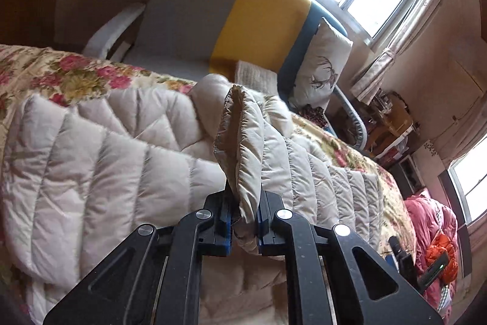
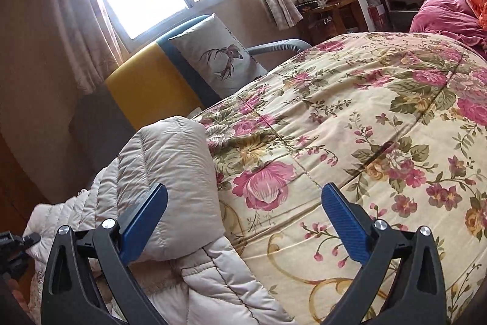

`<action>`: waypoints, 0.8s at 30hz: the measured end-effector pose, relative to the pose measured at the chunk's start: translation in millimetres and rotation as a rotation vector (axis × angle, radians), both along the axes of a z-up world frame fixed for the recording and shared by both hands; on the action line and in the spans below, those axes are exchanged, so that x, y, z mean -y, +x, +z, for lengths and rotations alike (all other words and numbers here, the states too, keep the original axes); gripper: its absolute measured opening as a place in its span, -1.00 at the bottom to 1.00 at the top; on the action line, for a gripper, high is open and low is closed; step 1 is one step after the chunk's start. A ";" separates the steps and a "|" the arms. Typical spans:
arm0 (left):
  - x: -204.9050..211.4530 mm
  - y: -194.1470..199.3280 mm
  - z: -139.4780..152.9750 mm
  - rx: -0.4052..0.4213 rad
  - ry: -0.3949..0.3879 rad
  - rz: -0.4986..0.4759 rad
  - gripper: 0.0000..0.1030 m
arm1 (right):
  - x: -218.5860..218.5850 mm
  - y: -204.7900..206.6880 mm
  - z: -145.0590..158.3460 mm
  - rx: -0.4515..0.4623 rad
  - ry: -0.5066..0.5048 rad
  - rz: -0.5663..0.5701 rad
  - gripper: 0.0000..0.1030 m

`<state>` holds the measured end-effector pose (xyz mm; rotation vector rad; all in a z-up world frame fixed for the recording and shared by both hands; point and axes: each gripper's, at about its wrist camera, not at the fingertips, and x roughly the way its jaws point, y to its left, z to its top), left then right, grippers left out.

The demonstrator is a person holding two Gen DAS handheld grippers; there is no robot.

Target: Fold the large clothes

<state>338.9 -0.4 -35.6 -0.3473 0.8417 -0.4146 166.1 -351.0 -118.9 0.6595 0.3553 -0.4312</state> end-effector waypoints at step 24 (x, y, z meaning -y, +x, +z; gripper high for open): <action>-29.2 -32.3 -70.3 0.041 0.032 0.013 -0.76 | -2.2 144.5 -2.2 -0.443 -0.229 0.115 0.96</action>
